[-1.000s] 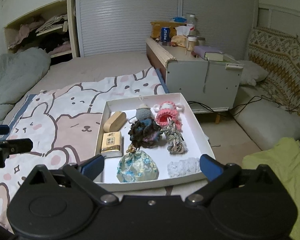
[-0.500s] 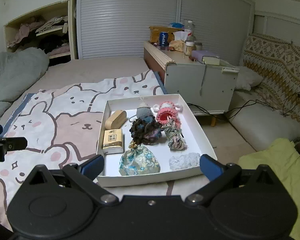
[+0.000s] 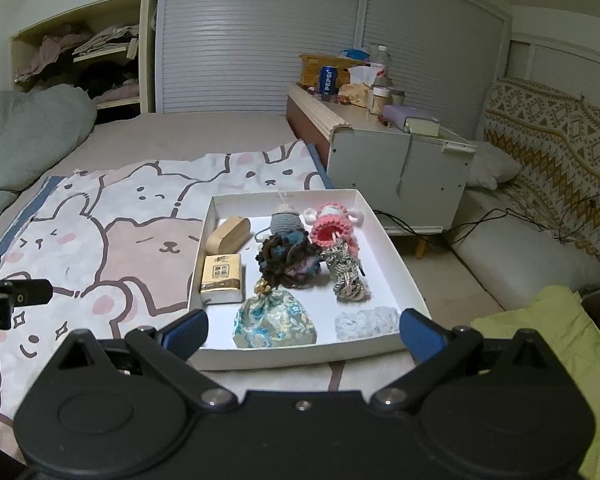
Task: Organize objects
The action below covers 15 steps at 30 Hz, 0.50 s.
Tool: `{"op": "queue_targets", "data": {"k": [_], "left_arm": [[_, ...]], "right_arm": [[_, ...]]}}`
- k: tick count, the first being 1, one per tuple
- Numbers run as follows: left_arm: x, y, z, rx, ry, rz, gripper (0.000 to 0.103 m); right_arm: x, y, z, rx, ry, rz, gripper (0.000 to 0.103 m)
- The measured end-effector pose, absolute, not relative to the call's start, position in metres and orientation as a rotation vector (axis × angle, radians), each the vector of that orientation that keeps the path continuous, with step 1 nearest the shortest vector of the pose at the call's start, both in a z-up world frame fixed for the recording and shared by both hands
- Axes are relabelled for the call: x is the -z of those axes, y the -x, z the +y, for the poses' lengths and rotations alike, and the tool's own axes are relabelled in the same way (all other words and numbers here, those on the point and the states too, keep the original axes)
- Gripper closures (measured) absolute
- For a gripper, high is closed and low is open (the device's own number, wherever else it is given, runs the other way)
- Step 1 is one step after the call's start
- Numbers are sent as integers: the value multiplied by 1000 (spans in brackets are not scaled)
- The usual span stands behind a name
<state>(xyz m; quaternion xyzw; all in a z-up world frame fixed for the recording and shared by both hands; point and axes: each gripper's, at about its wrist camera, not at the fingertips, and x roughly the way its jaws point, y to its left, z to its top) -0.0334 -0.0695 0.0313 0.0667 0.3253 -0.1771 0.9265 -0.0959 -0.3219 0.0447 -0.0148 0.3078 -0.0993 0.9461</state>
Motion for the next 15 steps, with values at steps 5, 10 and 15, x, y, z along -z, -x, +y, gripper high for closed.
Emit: {"op": "queue_targets", "data": {"k": [5, 10, 15], "left_arm": [[-31, 33, -68, 367, -130, 670, 0], [-32, 33, -68, 369, -128, 665, 0], [-31, 34, -68, 368, -126, 667, 0]], "right_arm": [[-44, 96, -324, 208, 17, 632, 0], [-44, 95, -325, 212, 6, 634, 0], [-44, 95, -325, 212, 8, 635, 0]]}}
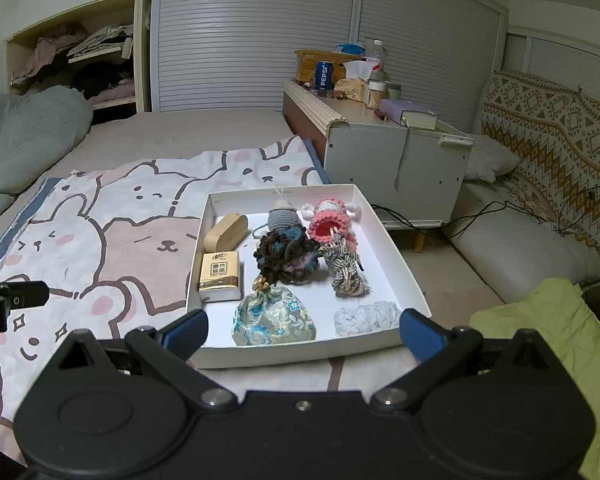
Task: Organize objects
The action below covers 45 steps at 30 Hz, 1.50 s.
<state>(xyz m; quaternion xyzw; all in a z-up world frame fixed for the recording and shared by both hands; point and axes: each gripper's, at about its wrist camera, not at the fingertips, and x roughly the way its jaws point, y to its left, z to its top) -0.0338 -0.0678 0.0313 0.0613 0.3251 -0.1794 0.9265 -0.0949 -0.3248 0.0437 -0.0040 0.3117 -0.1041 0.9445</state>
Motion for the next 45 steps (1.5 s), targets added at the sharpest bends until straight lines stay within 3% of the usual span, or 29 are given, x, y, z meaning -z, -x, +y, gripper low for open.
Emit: {"op": "queue_targets", "data": {"k": [45], "left_arm": [[-28, 35, -66, 366, -116, 672, 0]], "right_arm": [[-42, 95, -326, 212, 3, 646, 0]]}}
